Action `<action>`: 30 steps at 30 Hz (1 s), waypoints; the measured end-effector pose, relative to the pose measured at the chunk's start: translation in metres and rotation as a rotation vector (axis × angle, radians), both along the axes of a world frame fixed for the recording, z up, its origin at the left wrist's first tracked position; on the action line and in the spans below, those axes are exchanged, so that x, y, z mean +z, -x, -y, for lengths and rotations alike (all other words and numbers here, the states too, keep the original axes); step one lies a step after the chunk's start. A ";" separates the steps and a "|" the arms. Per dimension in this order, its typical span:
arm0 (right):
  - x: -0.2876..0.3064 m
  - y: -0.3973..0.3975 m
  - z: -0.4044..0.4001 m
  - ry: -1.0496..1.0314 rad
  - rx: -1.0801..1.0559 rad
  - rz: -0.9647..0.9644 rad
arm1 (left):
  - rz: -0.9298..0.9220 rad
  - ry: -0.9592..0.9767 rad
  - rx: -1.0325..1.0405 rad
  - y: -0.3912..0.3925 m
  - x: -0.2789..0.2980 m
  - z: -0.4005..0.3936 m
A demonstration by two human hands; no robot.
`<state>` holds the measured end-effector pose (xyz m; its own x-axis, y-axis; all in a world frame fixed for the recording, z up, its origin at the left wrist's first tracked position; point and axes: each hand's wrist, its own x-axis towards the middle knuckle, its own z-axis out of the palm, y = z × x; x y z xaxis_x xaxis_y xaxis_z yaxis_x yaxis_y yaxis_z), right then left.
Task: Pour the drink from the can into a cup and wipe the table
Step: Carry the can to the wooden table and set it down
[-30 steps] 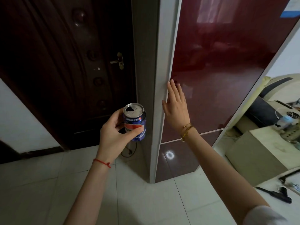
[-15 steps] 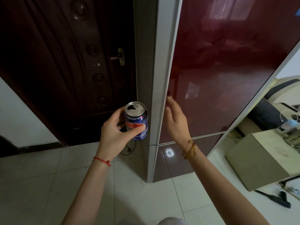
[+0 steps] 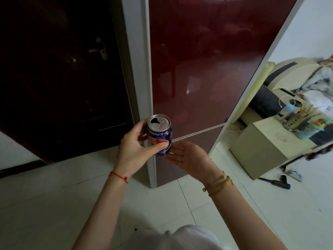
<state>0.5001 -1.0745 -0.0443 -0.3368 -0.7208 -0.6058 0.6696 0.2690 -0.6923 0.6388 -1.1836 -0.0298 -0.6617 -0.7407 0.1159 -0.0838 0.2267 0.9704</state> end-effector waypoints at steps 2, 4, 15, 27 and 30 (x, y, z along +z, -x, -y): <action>-0.003 0.002 -0.017 0.014 -0.056 0.078 | 0.005 -0.008 -0.026 0.006 -0.006 -0.010; -0.007 0.004 -0.033 0.032 -0.093 0.116 | 0.004 -0.016 -0.062 0.013 -0.010 -0.019; -0.029 -0.040 -0.103 0.073 -0.445 0.186 | 0.090 -0.026 -0.532 0.023 -0.023 -0.040; -0.043 -0.187 -0.174 0.155 -1.048 0.291 | 0.167 -0.008 -1.160 -0.020 -0.033 -0.094; -0.041 -0.223 -0.198 0.161 -1.187 0.271 | 0.170 0.002 -1.313 -0.030 -0.033 -0.123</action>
<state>0.7229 -0.8767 -0.0857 -0.7122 -0.1259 -0.6905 0.5683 -0.6809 -0.4620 0.6691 -1.0608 -0.0631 -0.8884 0.4574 -0.0392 0.0776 0.2339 0.9692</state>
